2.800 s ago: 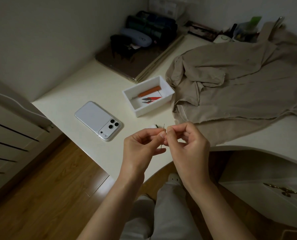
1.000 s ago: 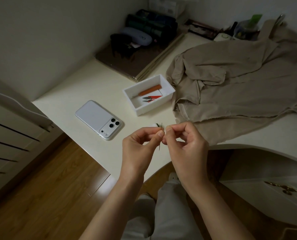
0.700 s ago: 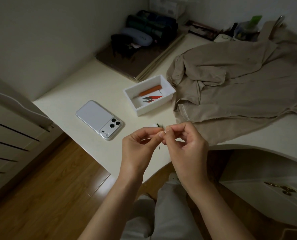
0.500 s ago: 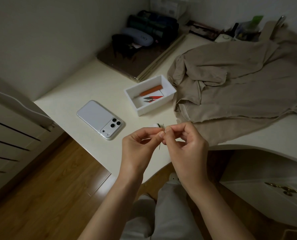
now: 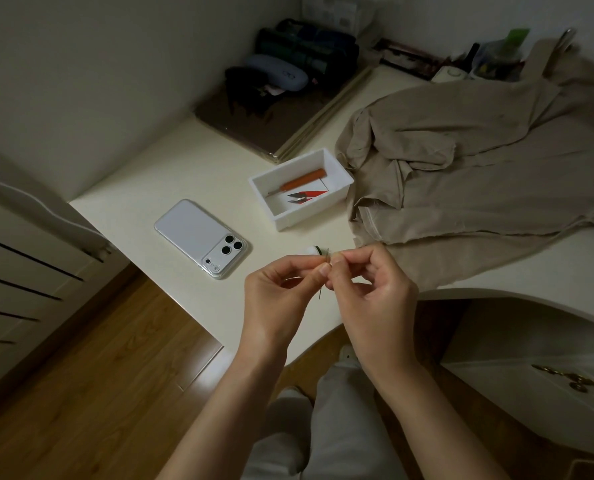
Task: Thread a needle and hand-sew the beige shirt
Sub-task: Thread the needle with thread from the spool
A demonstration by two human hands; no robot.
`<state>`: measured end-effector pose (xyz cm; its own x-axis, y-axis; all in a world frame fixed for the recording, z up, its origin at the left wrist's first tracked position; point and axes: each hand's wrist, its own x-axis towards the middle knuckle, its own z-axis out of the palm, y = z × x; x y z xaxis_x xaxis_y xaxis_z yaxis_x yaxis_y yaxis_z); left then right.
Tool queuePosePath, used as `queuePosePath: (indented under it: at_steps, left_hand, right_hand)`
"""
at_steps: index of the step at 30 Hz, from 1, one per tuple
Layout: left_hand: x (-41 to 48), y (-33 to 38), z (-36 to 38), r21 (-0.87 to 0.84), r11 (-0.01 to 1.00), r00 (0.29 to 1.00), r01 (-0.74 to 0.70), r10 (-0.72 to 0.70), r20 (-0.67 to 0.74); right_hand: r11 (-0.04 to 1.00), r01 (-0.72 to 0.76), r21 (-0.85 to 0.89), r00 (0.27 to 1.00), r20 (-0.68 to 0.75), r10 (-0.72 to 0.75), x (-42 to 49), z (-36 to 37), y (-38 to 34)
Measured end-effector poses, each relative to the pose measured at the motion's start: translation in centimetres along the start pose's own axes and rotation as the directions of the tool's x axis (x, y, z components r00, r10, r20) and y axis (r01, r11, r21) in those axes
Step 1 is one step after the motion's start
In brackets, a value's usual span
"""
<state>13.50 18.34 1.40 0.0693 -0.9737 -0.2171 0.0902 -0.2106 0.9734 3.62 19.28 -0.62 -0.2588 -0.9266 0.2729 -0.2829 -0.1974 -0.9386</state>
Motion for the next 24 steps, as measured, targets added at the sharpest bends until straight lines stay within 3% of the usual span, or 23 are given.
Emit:
queuePosePath:
  at_steps: [24]
  left_hand:
    - [0.09,-0.14,0.62,-0.017,1.000,1.000,0.006,-0.006,0.010]
  right_hand:
    - [1.000,-0.011,0.006,1.000,0.006,0.010,0.09,-0.47,0.34]
